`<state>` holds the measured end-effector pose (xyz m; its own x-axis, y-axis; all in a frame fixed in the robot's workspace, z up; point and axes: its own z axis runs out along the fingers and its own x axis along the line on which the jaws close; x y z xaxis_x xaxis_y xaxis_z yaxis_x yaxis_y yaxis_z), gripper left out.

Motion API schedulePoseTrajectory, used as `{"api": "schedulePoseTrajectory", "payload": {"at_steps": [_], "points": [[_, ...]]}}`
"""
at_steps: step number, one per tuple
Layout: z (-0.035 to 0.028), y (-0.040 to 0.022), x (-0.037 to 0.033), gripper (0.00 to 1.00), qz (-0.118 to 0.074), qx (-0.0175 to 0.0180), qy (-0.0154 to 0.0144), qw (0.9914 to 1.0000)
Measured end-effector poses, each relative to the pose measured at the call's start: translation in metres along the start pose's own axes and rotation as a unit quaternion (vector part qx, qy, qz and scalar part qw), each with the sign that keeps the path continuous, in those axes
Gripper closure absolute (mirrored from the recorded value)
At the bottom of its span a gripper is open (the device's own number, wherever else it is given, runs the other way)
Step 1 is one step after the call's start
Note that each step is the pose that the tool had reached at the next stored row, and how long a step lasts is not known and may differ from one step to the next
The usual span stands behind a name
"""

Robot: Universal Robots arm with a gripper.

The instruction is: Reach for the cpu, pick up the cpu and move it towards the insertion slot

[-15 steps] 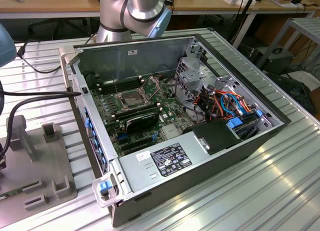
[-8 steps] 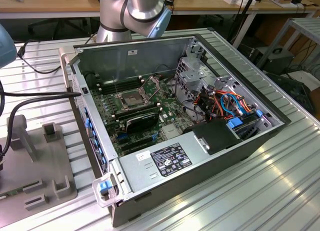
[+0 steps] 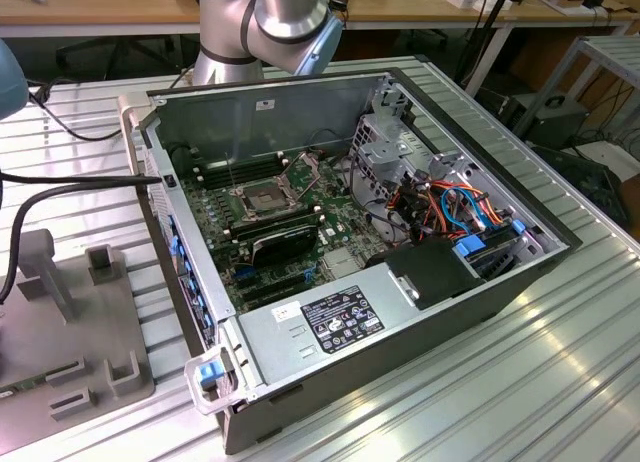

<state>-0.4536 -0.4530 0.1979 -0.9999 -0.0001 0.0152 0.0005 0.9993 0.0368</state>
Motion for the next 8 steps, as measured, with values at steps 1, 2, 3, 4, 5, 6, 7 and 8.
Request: {"api": "schedulePoseTrajectory", "payload": {"at_steps": [1,2,3,4,5,6,7,8], "points": [[0.0,0.0,0.0,0.45,0.0,0.0,0.0,1.0],[0.0,0.0,0.0,0.45,0.0,0.0,0.0,1.0],[-0.0003,0.0,0.0,0.45,0.0,0.0001,0.0002,1.0],[-0.0023,0.0,0.0,0.45,0.0,0.0002,0.0002,1.0],[-0.0037,0.0001,0.0,0.45,0.0,0.0001,0.0001,1.0],[-0.0045,0.0001,0.0,0.45,0.0,0.0001,0.0001,1.0],[-0.0054,0.0002,0.0001,0.45,0.0,0.0001,0.0001,1.0],[-0.0065,0.0002,0.0001,0.45,0.0,0.0001,0.0001,1.0]]}}
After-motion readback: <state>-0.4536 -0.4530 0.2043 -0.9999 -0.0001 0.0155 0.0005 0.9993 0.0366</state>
